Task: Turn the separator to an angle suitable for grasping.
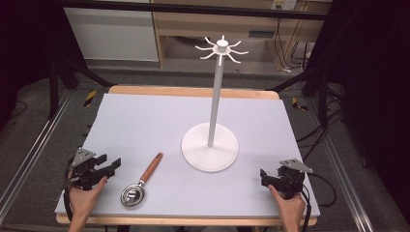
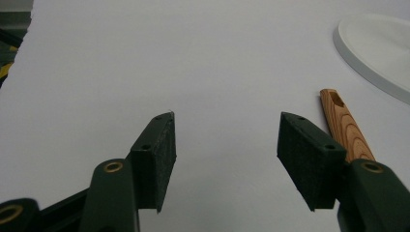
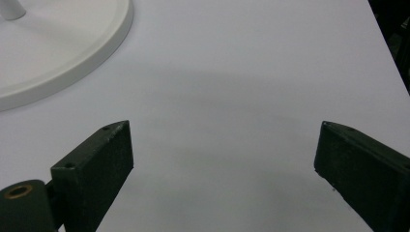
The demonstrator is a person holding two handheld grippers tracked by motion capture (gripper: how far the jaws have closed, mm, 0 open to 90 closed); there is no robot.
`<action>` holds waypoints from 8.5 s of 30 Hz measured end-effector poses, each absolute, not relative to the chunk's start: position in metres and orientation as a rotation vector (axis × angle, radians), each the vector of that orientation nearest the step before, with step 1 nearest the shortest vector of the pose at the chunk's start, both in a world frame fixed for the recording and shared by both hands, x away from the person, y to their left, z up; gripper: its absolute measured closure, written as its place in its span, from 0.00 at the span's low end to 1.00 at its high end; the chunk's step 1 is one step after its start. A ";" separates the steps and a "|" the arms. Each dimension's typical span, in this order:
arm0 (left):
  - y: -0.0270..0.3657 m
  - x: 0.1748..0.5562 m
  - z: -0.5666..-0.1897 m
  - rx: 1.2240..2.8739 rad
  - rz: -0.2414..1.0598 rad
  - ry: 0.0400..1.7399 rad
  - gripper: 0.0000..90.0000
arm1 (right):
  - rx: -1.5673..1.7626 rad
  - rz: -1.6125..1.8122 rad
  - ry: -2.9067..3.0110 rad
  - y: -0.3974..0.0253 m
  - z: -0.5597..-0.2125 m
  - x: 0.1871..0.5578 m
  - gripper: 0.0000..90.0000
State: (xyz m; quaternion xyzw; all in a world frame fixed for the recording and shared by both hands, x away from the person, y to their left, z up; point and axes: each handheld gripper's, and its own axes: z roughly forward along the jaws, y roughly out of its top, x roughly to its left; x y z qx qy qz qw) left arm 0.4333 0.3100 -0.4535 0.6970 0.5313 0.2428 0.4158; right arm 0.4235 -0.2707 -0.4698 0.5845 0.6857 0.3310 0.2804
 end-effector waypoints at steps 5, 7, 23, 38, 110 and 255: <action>0.306 0.431 -0.446 1.763 0.578 1.310 0.44 | 1.573 0.909 1.815 -0.271 -0.468 0.421 0.08; 0.305 0.431 -0.444 1.765 0.571 1.295 0.45 | 1.566 0.908 1.812 -0.270 -0.468 0.420 0.08; 0.288 0.426 -0.428 1.828 0.556 1.220 0.48 | 1.519 0.882 1.845 -0.256 -0.464 0.417 0.10; 0.268 0.427 -0.424 1.927 0.518 1.169 0.48 | 1.518 0.877 1.862 -0.255 -0.464 0.418 0.09; 0.200 0.463 -0.460 2.337 0.380 1.179 0.63 | 1.497 0.856 1.922 -0.249 -0.461 0.418 0.11; 0.219 0.446 -0.354 1.896 0.509 0.997 0.75 | 1.525 0.869 1.938 -0.254 -0.463 0.420 0.11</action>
